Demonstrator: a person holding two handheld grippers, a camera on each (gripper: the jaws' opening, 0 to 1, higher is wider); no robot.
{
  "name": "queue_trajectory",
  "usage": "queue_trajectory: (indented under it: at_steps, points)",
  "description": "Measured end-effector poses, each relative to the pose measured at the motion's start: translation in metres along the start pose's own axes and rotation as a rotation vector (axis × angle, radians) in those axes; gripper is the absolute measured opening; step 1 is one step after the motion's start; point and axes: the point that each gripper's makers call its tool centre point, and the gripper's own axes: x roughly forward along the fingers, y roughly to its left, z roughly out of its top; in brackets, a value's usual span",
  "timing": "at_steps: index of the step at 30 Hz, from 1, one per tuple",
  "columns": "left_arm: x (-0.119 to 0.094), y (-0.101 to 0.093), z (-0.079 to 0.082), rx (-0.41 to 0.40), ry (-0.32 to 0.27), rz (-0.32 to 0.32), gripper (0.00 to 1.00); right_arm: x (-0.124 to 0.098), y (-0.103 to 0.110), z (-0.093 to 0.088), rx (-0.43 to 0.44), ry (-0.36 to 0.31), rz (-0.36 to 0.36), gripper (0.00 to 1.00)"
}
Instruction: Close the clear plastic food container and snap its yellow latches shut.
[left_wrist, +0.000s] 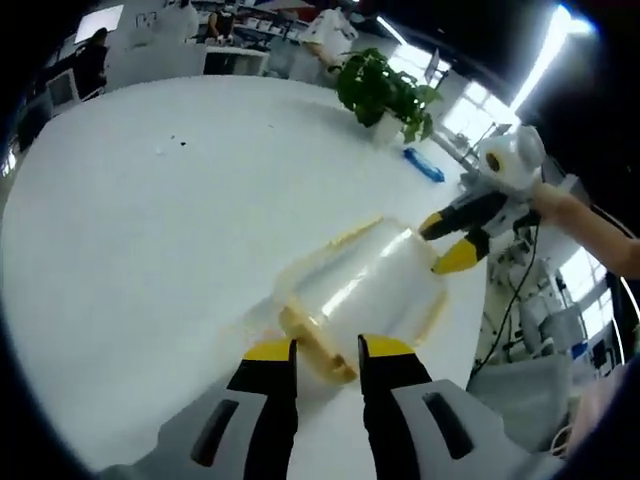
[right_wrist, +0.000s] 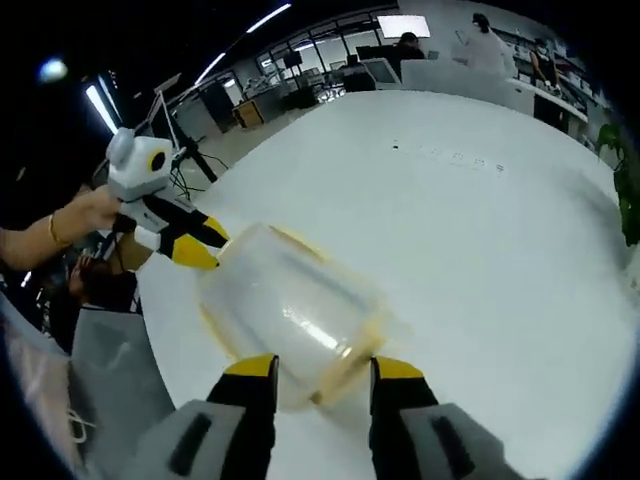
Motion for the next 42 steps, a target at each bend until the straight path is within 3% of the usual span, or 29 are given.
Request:
queue_trajectory:
  at_steps: [10,19,24,25,30,31,32,42]
  points:
    - [0.002,-0.003,0.001,-0.001,0.000,0.007,0.21,0.003,0.000,0.000,0.054,0.020,0.037,0.33]
    - [0.003,-0.004,0.001,0.003,-0.001,0.001,0.21,0.004,0.001,-0.001,0.045,0.079,0.076,0.32]
    - [0.003,-0.005,0.001,0.011,-0.007,0.009,0.21,0.005,0.001,-0.002,0.047,0.077,0.109,0.31]
    - [0.003,-0.004,0.001,0.003,-0.012,0.014,0.21,0.001,0.000,-0.004,0.078,0.094,0.105,0.31]
    - [0.003,-0.002,0.002,-0.019,-0.022,-0.007,0.20,0.003,0.001,0.001,0.067,0.068,0.092,0.32]
    - [0.007,-0.005,-0.007,-0.099,0.011,-0.019,0.19,0.006,0.001,0.001,0.066,0.072,0.084,0.32]
    - [0.011,-0.003,-0.001,-0.101,-0.021,-0.030,0.19,0.006,0.001,0.002,0.072,0.078,0.088,0.32]
    - [0.014,-0.005,0.002,-0.086,-0.071,-0.003,0.20,0.010,0.006,0.001,0.074,0.080,0.064,0.34]
